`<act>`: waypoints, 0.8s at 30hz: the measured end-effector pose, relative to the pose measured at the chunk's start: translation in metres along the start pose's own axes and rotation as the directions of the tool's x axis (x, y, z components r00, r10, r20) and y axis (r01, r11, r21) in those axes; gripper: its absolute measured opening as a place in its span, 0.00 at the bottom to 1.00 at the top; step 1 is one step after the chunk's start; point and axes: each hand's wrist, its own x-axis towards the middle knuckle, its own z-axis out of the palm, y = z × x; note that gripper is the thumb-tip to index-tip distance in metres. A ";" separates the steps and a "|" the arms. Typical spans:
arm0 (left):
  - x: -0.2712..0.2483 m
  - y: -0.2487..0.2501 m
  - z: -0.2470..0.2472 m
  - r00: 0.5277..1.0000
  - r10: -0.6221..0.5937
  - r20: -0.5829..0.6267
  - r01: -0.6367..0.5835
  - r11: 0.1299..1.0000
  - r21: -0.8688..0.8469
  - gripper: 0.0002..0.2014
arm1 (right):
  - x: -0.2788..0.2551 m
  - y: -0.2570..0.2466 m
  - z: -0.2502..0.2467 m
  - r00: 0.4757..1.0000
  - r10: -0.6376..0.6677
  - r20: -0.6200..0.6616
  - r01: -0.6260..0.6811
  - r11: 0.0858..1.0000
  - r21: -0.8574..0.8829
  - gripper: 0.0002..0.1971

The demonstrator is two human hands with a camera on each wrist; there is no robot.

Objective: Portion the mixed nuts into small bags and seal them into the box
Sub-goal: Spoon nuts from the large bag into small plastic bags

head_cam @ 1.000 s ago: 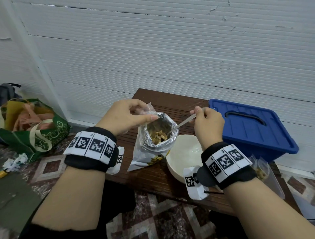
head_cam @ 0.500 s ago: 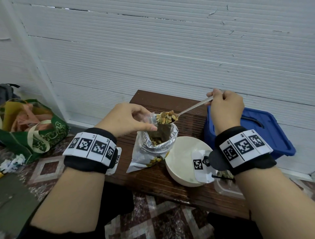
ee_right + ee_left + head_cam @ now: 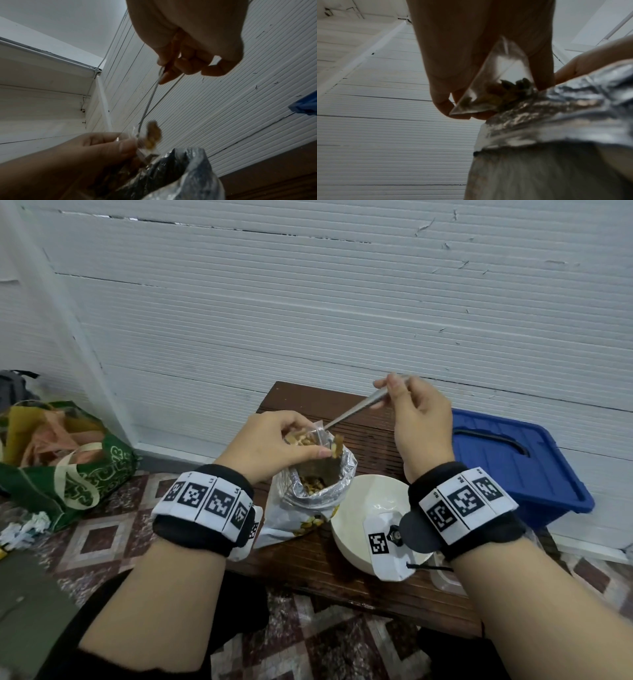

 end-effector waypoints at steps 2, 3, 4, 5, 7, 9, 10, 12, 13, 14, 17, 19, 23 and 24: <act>0.000 -0.001 -0.002 1.000 -0.019 -0.023 0.019 1.000 -0.009 0.16 | -0.001 -0.003 -0.003 0.998 -0.058 0.013 0.057 0.996 0.069 0.12; 0.000 -0.001 -0.003 0.999 -0.029 -0.037 0.028 0.999 -0.028 0.15 | -0.001 -0.004 -0.004 0.997 -0.082 0.006 0.081 0.993 0.091 0.11; 0.001 -0.001 -0.004 0.998 -0.039 -0.050 0.037 0.998 -0.054 0.13 | -0.001 -0.005 -0.006 0.995 -0.103 -0.003 0.102 0.989 0.103 0.11; 0.001 -0.001 -0.006 0.997 -0.047 -0.061 0.041 0.996 -0.084 0.12 | 0.000 -0.005 -0.008 0.993 -0.116 -0.013 0.117 0.987 0.111 0.11; -0.001 -0.001 -0.008 0.995 -0.059 -0.078 0.047 0.989 -0.143 0.11 | 0.001 -0.005 -0.011 0.991 -0.125 -0.035 0.129 0.983 0.128 0.11; -0.002 -0.001 -0.012 0.993 -0.072 -0.089 0.054 0.981 -0.187 0.13 | 0.002 -0.006 -0.015 0.990 -0.127 -0.066 0.135 0.983 0.126 0.11; -0.002 -0.002 -0.014 0.993 -0.074 -0.093 0.055 0.980 -0.193 0.15 | 0.002 -0.006 -0.016 0.988 -0.128 -0.092 0.138 0.983 0.119 0.11; -0.002 -0.004 -0.017 0.993 -0.074 -0.089 0.057 0.982 -0.183 0.19 | 0.003 -0.007 -0.019 0.978 -0.119 -0.171 0.139 0.984 0.108 0.12; -0.003 -0.005 -0.018 0.994 -0.076 -0.075 0.062 0.983 -0.174 0.21 | 0.002 -0.007 -0.021 0.971 -0.108 -0.212 0.131 0.987 0.098 0.12; -0.003 -0.006 -0.019 0.995 -0.082 -0.059 0.072 0.984 -0.160 0.22 | 0.002 -0.007 -0.022 0.965 -0.097 -0.242 0.119 0.990 0.075 0.13; -0.004 -0.006 -0.021 0.996 -0.085 -0.012 0.083 0.992 -0.099 0.21 | -0.003 -0.002 -0.020 0.977 -0.089 -0.195 0.083 0.996 -0.038 0.13; -0.004 -0.005 -0.021 0.995 -0.095 -0.002 0.095 0.992 -0.077 0.19 | -0.010 0.003 -0.014 0.992 -0.116 -0.051 0.109 0.987 -0.121 0.12; -0.004 -0.005 -0.020 0.995 -0.096 -0.001 0.096 0.994 -0.054 0.17 | -0.026 0.014 -0.002 0.938 -0.202 0.280 0.283 0.915 -0.287 0.10; -0.004 -0.006 -0.020 0.996 -0.093 -0.004 0.092 0.994 -0.051 0.16 | -0.030 0.015 0.000 0.918 -0.218 0.332 0.327 0.890 -0.317 0.10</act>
